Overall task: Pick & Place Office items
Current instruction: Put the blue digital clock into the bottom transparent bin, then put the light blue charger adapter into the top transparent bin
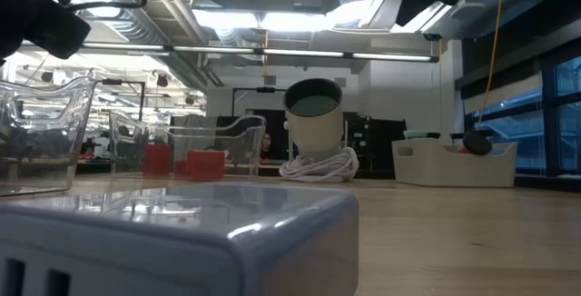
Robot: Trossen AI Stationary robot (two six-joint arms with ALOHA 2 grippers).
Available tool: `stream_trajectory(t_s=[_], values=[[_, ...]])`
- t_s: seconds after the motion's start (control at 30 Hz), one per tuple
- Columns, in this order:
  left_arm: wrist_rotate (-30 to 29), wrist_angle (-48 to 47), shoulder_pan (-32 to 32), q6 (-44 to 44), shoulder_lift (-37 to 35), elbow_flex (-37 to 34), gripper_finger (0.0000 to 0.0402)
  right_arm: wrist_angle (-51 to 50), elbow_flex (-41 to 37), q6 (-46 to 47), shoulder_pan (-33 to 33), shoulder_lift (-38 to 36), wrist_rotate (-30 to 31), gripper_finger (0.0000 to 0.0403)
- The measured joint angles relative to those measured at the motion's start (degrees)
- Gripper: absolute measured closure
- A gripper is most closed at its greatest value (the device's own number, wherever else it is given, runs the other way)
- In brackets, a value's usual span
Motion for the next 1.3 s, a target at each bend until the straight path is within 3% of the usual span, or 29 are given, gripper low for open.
stream_trajectory(t_s=[0.4, 0.57, 0.77, 1.13, 1.3], values=[[0.0, -0.5, 0.1, 2.6, 0.0, 0.5, 0.0270, 0.0, 0.0, -0.2, 0.0, 0.0, 0.0, 0.0061], [2.7, -1.8, 0.8, 7.7, 0.0, 5.6, 0.0256, 0.0, 0.0, -0.2, 0.0, 0.0, -0.5, 0.0061], [1.2, -2.7, 0.8, 11.5, 0.0, 13.3, 0.0252, 0.0, 0.0, -0.7, 0.0, 0.0, -2.8, 0.0061], [-9.3, -2.9, -1.9, 12.0, 0.0, 20.4, 0.0256, 12.5, 0.0, -23.9, 3.8, 8.2, -4.9, 0.0061], [-11.3, -2.9, -3.3, 10.2, 0.0, 20.6, 0.0258, 20.9, 0.0, -34.2, 5.8, 14.9, -15.4, 0.0061]])
